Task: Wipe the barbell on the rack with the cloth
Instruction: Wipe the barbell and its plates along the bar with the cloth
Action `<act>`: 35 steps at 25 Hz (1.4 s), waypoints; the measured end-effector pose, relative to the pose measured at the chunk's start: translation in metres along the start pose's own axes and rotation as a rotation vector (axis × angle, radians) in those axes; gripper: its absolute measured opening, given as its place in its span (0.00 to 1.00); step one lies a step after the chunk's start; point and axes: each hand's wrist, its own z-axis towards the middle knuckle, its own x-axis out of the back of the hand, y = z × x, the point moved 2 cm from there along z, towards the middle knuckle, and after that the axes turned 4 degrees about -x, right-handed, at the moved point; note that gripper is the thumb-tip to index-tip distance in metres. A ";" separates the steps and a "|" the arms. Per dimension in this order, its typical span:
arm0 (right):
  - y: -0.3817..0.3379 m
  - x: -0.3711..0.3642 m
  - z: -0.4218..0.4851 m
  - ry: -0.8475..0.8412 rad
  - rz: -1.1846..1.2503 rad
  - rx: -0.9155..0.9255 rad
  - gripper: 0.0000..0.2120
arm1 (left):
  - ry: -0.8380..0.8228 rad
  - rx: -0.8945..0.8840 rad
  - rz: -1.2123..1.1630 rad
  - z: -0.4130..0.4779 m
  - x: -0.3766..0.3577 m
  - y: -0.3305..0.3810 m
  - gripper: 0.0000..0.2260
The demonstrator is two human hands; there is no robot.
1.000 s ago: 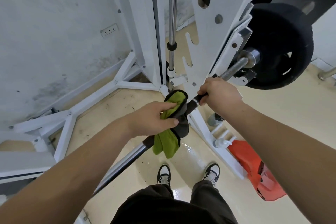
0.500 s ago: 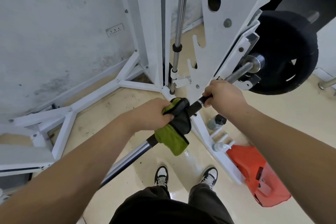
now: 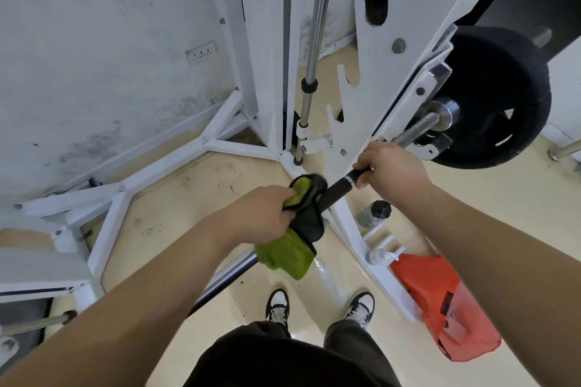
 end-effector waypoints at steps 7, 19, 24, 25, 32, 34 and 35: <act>-0.002 0.005 0.004 -0.037 -0.038 -0.037 0.16 | 0.133 0.012 0.019 0.029 -0.003 0.041 0.11; 0.010 0.004 -0.005 0.107 -0.151 0.248 0.09 | 0.238 0.295 0.140 0.023 -0.024 0.063 0.06; 0.020 -0.001 0.001 0.166 -0.236 0.443 0.09 | 0.347 0.507 -0.032 -0.001 -0.030 0.057 0.07; 0.022 -0.001 0.004 0.172 -0.242 0.483 0.10 | 0.336 0.608 -0.002 -0.013 -0.031 0.053 0.07; 0.024 0.005 0.001 0.174 -0.274 0.542 0.04 | 0.495 0.607 0.124 0.067 -0.054 0.148 0.12; 0.025 0.007 0.002 0.182 -0.278 0.530 0.07 | 0.685 0.574 0.092 0.075 -0.066 0.156 0.12; 0.024 0.006 0.002 0.180 -0.311 0.548 0.08 | 0.804 0.539 0.033 0.067 -0.075 0.152 0.12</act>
